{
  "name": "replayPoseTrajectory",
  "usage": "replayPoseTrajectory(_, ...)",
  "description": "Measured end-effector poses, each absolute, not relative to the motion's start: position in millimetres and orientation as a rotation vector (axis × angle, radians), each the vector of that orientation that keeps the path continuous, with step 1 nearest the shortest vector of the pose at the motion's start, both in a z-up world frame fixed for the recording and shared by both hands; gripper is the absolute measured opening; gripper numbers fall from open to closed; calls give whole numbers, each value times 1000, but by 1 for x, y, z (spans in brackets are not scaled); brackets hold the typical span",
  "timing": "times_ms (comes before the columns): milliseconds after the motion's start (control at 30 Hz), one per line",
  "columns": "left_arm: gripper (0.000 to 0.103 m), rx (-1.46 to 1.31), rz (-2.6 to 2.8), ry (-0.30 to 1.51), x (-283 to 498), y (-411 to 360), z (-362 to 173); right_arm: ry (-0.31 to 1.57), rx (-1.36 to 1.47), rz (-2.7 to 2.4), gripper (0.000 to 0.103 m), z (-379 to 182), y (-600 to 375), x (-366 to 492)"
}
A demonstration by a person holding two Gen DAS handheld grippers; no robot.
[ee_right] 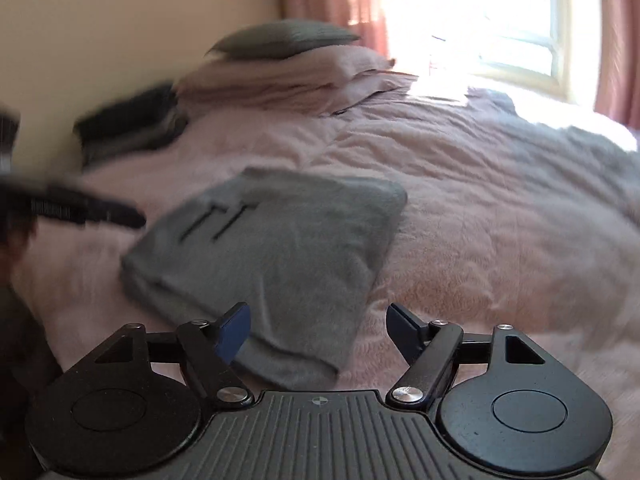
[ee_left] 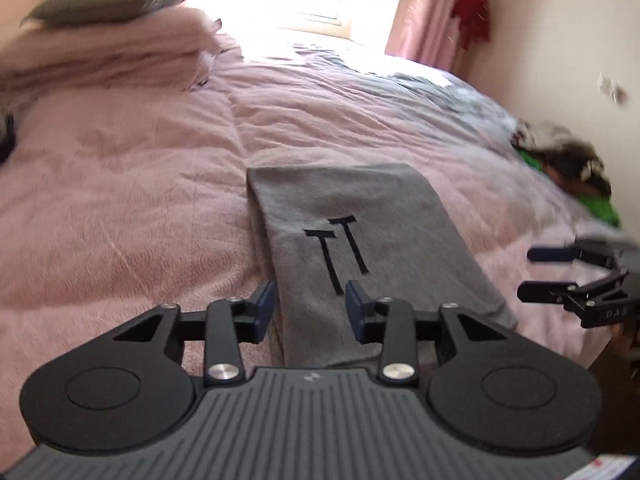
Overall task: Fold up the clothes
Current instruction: 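Lift the folded skirt with both grippers and carry it to the clothes stack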
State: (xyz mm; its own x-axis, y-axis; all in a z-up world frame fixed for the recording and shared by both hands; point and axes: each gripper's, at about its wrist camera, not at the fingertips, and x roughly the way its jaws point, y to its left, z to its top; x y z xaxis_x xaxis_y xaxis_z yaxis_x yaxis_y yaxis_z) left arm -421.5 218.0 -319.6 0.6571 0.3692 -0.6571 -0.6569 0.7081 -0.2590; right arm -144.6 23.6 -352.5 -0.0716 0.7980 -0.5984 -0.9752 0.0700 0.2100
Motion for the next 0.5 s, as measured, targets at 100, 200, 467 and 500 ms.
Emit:
replayPoseTrajectory(100,39,-816,597,564,-423,262,-344,988,-39,1451,71,-366,43,-103)
replayPoseTrajectory(200,43,-980,582,563,-419,290,-369,1123,47,1393,71,-384,61,-86)
replayPoseTrajectory(467,47,-1222,425,506,-406,343,-408,1279,224,1470,69,-421,108,-47)
replayPoseTrajectory(500,46,-1246,403,509,-402,348,-413,1302,231,1492,66,-424,114,-43)
